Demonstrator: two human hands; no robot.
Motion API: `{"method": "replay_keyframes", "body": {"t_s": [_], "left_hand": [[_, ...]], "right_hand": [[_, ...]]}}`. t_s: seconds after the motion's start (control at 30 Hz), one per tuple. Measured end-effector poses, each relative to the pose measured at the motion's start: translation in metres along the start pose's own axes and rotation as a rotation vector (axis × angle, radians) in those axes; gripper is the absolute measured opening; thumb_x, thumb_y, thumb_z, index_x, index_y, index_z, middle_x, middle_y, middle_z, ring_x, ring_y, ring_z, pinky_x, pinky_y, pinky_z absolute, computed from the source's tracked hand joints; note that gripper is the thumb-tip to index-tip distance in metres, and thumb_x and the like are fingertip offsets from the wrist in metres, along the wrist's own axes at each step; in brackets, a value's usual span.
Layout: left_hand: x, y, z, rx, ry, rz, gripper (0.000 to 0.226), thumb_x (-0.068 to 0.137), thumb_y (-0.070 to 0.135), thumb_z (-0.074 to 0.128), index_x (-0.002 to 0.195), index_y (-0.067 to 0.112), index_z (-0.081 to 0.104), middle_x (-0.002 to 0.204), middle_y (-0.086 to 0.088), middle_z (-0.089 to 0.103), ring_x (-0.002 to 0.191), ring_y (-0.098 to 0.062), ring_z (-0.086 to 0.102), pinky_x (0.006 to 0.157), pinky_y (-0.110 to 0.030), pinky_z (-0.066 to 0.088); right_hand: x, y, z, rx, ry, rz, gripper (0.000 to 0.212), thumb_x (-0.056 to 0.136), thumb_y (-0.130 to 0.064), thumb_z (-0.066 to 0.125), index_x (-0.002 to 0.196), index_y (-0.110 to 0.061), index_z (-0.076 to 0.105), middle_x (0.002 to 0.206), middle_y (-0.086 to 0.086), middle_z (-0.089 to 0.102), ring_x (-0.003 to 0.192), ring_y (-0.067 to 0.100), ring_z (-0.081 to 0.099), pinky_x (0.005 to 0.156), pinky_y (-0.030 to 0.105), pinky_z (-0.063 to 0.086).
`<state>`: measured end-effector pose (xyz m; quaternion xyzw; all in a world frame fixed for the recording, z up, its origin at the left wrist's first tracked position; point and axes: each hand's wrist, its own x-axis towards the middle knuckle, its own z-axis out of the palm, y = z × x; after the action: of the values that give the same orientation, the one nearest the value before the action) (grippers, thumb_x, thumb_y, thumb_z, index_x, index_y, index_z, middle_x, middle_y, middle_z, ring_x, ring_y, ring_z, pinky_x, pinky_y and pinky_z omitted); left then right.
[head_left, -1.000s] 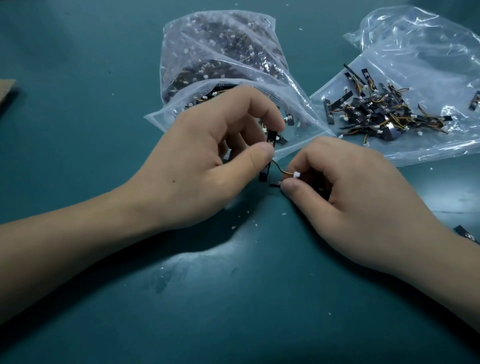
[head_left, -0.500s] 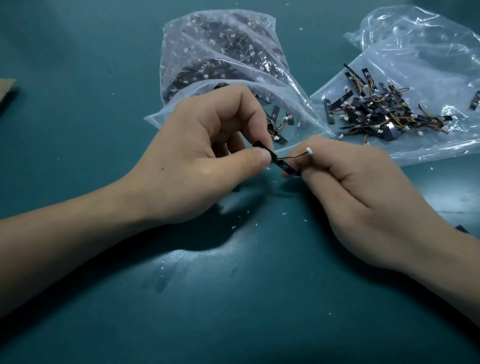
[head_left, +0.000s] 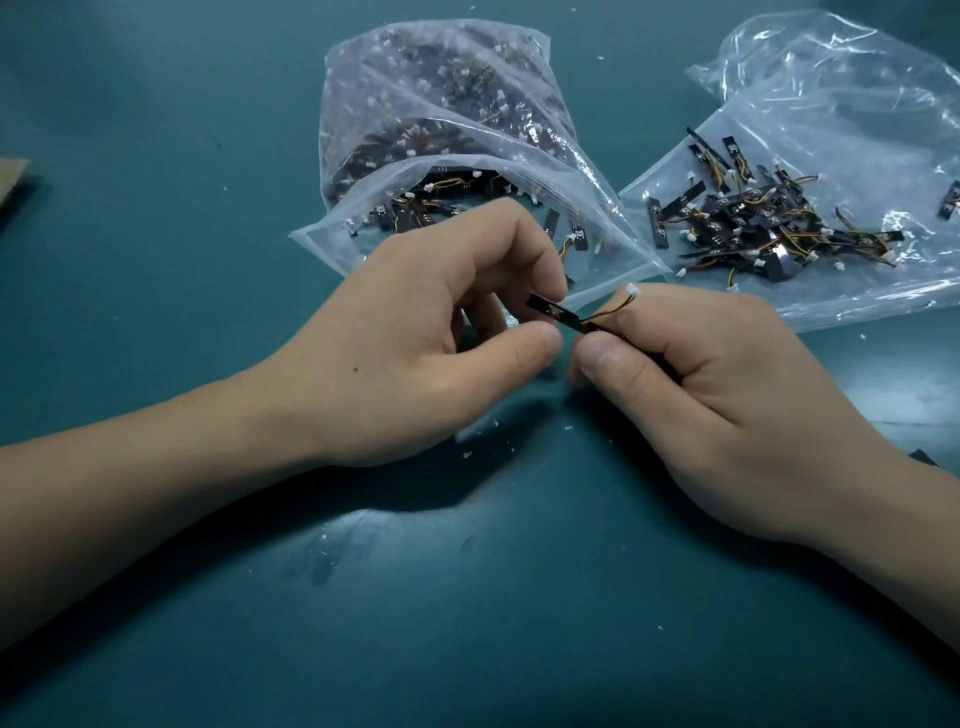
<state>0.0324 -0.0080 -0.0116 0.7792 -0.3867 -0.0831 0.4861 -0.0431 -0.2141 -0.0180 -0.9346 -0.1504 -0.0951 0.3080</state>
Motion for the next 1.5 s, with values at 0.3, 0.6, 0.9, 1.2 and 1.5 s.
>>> {"method": "replay_keyframes", "body": {"t_s": [0.3, 0.6, 0.9, 1.2, 1.5], "left_hand": [[-0.001, 0.0009, 0.0, 0.303, 0.017, 0.12, 0.019, 0.099, 0.025, 0.061, 0.089, 0.018, 0.075, 0.068, 0.007, 0.063, 0.067, -0.011, 0.059, 0.064, -0.019, 0.043], [-0.0023, 0.0033, -0.0017, 0.307, 0.008, 0.177, 0.015, 0.097, 0.022, 0.063, 0.091, 0.017, 0.075, 0.065, 0.004, 0.063, 0.06, -0.017, 0.057, 0.058, -0.028, 0.045], [-0.0054, 0.0066, 0.0006, 0.333, 0.001, 0.073, 0.017, 0.095, 0.025, 0.067, 0.088, 0.013, 0.076, 0.066, 0.012, 0.055, 0.061, -0.007, 0.05, 0.064, -0.026, 0.039], [-0.0049, 0.009, 0.0007, 0.332, -0.006, 0.116, 0.014, 0.09, 0.014, 0.063, 0.079, 0.011, 0.071, 0.056, 0.009, 0.05, 0.053, -0.008, 0.047, 0.055, -0.019, 0.034], [-0.0036, 0.0073, -0.0005, 0.296, -0.025, 0.15, 0.017, 0.095, 0.015, 0.061, 0.082, 0.012, 0.071, 0.058, 0.007, 0.053, 0.056, -0.009, 0.049, 0.056, -0.013, 0.034]], "right_hand": [[-0.0005, 0.0003, -0.0017, 0.022, -0.026, 0.003, 0.029, 0.101, -0.039, 0.048, 0.087, -0.024, 0.067, 0.077, -0.012, 0.06, 0.078, 0.012, 0.06, 0.068, 0.044, 0.048], [-0.0002, 0.0, -0.002, 0.055, -0.002, 0.045, 0.028, 0.099, -0.041, 0.049, 0.083, -0.025, 0.065, 0.073, -0.011, 0.061, 0.074, 0.014, 0.06, 0.064, 0.041, 0.047], [-0.0009, 0.0007, -0.0017, 0.045, -0.02, 0.014, 0.035, 0.099, -0.04, 0.049, 0.078, -0.018, 0.065, 0.069, -0.005, 0.057, 0.07, 0.016, 0.058, 0.063, 0.041, 0.044], [-0.002, 0.0008, -0.0014, 0.015, -0.039, -0.015, 0.033, 0.1, -0.04, 0.05, 0.079, -0.02, 0.065, 0.069, -0.011, 0.056, 0.071, 0.012, 0.058, 0.063, 0.043, 0.046], [-0.0026, 0.0021, -0.0023, 0.048, -0.046, -0.01, 0.041, 0.098, -0.043, 0.047, 0.074, -0.015, 0.066, 0.066, -0.001, 0.059, 0.067, 0.019, 0.058, 0.06, 0.043, 0.045]]}}
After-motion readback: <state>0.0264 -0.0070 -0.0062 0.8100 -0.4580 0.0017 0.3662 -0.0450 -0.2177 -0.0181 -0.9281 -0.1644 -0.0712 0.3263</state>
